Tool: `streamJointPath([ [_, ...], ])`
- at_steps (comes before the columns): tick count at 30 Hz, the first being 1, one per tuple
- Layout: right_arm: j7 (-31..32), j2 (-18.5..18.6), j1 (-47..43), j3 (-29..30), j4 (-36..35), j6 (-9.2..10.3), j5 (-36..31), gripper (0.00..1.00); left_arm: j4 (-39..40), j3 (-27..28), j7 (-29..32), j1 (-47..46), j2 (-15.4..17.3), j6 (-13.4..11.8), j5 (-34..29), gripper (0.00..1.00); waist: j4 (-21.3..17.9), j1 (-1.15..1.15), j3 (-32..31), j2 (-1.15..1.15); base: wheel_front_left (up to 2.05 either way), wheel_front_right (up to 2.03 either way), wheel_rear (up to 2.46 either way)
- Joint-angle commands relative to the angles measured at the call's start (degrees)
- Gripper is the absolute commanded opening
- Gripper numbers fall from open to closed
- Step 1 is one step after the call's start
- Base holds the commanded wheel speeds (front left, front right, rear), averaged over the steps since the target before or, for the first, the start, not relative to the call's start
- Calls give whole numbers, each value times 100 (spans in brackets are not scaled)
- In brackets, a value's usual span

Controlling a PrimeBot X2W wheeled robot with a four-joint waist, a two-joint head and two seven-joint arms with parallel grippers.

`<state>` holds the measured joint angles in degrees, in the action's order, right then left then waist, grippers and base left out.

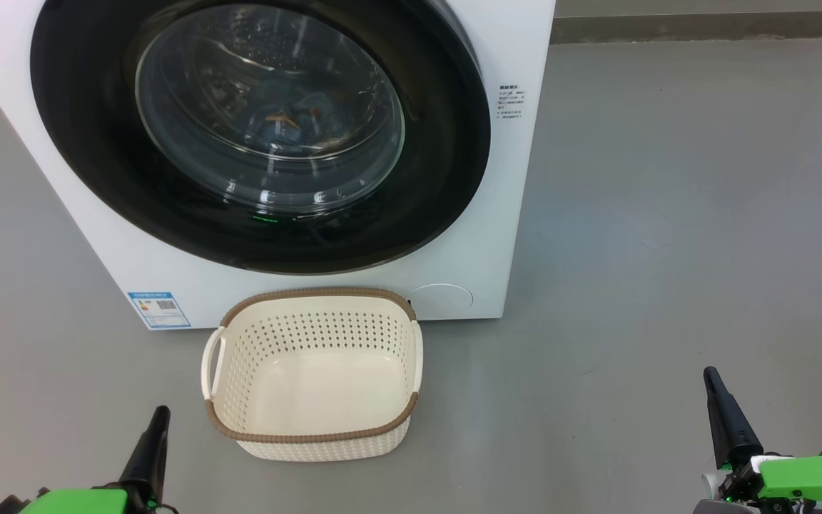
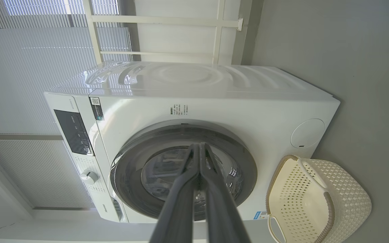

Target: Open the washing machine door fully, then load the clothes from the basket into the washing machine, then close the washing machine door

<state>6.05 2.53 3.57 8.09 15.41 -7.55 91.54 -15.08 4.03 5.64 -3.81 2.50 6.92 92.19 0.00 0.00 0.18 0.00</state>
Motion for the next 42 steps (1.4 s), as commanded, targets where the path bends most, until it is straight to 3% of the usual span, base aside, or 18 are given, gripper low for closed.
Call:
streamJointPath([
  [1,44,35,261,-156,-139,6,62,0,105,194,40,-233,80,57,43,0,0,0,0,0,0,0,0],
  [42,44,34,261,-157,-139,6,62,0,104,223,63,-236,60,57,19,0,0,0,0,0,0,0,0],
])
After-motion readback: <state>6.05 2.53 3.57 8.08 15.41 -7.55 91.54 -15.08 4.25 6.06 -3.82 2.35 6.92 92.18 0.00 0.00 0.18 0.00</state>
